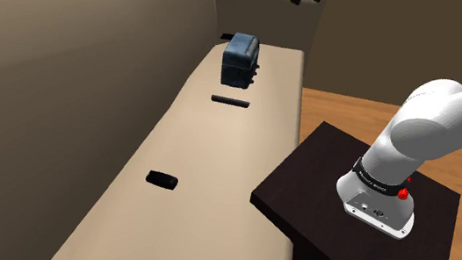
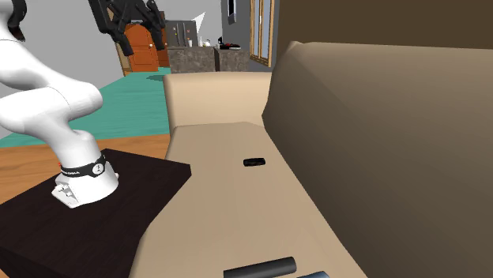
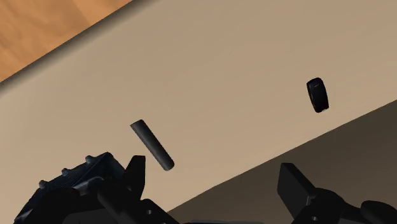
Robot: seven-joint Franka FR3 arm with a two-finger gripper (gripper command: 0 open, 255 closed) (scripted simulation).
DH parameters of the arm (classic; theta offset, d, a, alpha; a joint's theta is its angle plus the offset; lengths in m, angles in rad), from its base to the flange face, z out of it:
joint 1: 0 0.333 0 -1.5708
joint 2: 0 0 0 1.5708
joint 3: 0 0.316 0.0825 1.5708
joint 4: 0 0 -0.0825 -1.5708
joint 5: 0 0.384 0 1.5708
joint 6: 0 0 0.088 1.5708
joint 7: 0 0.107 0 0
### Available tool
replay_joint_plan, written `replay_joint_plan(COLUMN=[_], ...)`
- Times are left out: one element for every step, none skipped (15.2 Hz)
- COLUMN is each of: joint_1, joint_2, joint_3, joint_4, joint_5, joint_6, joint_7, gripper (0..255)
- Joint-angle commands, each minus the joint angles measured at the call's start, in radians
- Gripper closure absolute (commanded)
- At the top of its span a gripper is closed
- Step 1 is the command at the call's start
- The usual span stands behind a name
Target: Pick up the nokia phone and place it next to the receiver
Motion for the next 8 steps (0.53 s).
replay_joint_plan(joint_1=[0.000, 0.006, 0.012, 0.018, 0.024, 0.030, 0.036, 0.041], joint_2=[0.000, 0.014, 0.028, 0.044, 0.061, 0.079, 0.098, 0.118], joint_3=[0.000, 0.014, 0.027, 0.041, 0.055, 0.069, 0.083, 0.097], joint_4=[0.000, -0.014, -0.027, -0.039, -0.050, -0.060, -0.069, -0.077], joint_5=[0.000, 0.005, 0.010, 0.014, 0.018, 0.022, 0.026, 0.029], joint_6=[0.000, 0.025, 0.050, 0.075, 0.100, 0.126, 0.151, 0.176], joint_7=[0.000, 0.006, 0.012, 0.017, 0.023, 0.029, 0.035, 0.042], gripper=[0, 0, 0, 0, 0, 0, 0, 0])
